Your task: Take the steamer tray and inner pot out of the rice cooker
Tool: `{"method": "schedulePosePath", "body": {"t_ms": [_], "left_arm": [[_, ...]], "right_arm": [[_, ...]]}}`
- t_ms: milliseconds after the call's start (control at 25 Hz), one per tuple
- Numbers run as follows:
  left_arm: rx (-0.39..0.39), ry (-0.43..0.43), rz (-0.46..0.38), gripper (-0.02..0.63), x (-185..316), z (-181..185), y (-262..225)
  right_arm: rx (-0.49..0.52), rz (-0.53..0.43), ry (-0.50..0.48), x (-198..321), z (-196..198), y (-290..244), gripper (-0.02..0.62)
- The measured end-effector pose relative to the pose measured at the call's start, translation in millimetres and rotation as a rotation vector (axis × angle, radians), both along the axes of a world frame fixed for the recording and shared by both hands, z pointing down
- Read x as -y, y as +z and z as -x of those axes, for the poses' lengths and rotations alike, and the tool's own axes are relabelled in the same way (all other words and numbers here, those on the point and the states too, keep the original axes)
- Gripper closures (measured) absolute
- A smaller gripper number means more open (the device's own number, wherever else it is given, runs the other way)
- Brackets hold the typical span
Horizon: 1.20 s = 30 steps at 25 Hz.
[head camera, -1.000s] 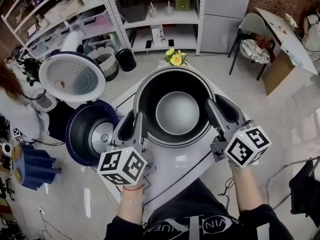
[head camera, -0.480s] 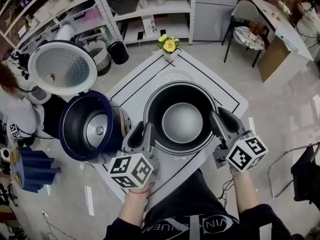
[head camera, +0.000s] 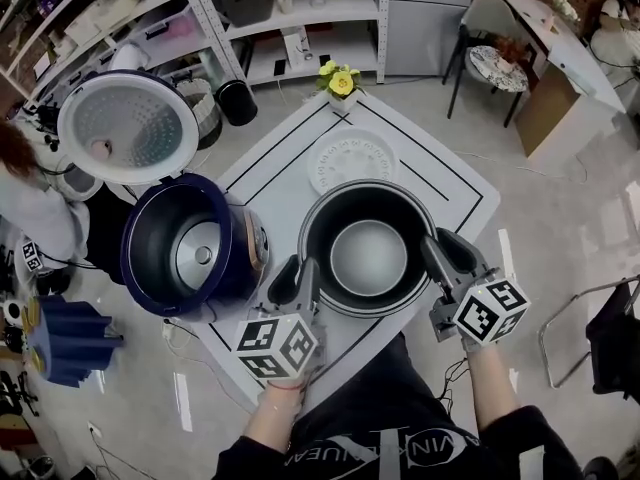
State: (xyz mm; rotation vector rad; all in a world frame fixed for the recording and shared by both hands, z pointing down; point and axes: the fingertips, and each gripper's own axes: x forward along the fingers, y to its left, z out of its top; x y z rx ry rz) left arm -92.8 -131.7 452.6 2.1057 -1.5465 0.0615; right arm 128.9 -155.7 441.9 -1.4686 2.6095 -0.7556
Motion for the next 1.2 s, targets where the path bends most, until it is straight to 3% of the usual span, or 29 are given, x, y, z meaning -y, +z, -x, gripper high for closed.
{"method": "schedulePosePath", "body": {"t_ms": [480,960,1200], "left_arm": [[-0.001,-0.003,0.034,0.506,-5,2,12],[0.027,0.002,-0.011,0.506,-1,0,13],[0.053,-0.001,-0.040,0.506,0,0,11]], "right_arm": [[-0.028,0.053,-0.009,-1,1,24,0.497],[-0.017,0.054,-0.018,1,-2,28,0.494],[-0.066,0.043,-0.026,3,0,28,0.490]]}}
